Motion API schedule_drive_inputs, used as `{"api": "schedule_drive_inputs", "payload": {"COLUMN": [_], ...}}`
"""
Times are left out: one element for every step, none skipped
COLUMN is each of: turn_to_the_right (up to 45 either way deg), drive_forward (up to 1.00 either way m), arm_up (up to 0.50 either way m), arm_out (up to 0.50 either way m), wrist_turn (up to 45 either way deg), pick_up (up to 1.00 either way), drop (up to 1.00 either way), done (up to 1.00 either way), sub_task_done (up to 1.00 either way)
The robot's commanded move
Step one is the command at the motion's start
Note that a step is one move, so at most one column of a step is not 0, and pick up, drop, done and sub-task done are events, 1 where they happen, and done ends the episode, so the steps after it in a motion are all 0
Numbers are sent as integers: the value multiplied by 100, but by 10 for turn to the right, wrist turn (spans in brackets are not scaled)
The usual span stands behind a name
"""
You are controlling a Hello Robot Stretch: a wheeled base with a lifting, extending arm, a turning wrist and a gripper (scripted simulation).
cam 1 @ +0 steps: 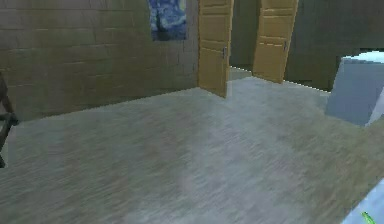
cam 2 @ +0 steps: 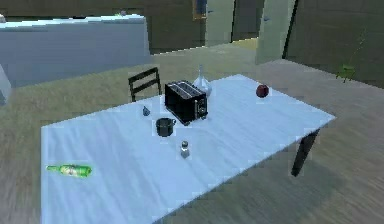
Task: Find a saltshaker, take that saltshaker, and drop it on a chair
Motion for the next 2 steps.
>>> {"api": "schedule_drive_inputs", "payload": {"turn_to_the_right": [450,450], "drive_forward": [0,0], "arm_up": [0,0], "arm_out": [0,0], "wrist_turn": [0,0], "pick_up": [0,0], "drop": [0,0], "done": [0,0], "sub_task_done": [0,0]}}
